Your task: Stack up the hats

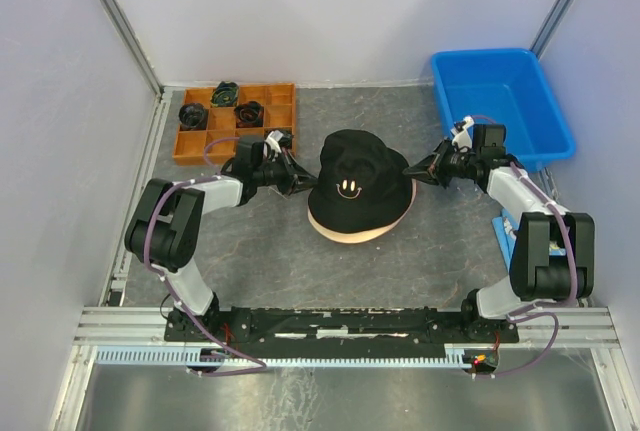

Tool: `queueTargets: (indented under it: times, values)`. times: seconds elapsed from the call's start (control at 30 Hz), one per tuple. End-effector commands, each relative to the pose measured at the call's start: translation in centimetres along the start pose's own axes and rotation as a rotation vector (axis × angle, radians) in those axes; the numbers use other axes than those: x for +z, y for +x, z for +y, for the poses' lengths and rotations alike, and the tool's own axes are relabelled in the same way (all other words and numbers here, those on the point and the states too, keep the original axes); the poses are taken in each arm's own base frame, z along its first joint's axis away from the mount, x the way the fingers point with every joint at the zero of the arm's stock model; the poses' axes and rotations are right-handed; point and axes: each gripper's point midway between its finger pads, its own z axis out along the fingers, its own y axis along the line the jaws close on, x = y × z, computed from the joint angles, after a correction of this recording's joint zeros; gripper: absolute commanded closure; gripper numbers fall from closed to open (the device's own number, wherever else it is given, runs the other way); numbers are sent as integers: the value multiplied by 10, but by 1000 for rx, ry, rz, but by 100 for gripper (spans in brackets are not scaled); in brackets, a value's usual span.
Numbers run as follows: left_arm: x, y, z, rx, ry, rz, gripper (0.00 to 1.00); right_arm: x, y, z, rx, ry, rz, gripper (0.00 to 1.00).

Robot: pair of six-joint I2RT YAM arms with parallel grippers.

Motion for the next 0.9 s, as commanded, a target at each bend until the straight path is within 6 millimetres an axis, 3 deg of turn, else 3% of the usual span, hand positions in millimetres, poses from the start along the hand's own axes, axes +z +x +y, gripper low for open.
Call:
queueTargets:
  times: [0.0,0.3,0.5,0.6,0.7,0.87]
  values:
    - [-1,12,23,33,-65,2,97,-5,5,-39,-34,159,-32,100]
    - [0,28,37,34,-97,22,97,-11,18,-63,-70,251,-5,100]
    - [-8,17,2,71,-35,-9,97,-15,11,-45,-109,205,-29,100]
    - [-15,8,-5,68,-53,-37,92,-18,6,-34,-127,181,-46,100]
    - [-33,-7,-7,38,-63,-105,89,-21,2,-24,-139,157,-64,100]
    - [-82,-42,-6,-3,-93,-271,85,-28,-4,-6,-170,123,-98,100]
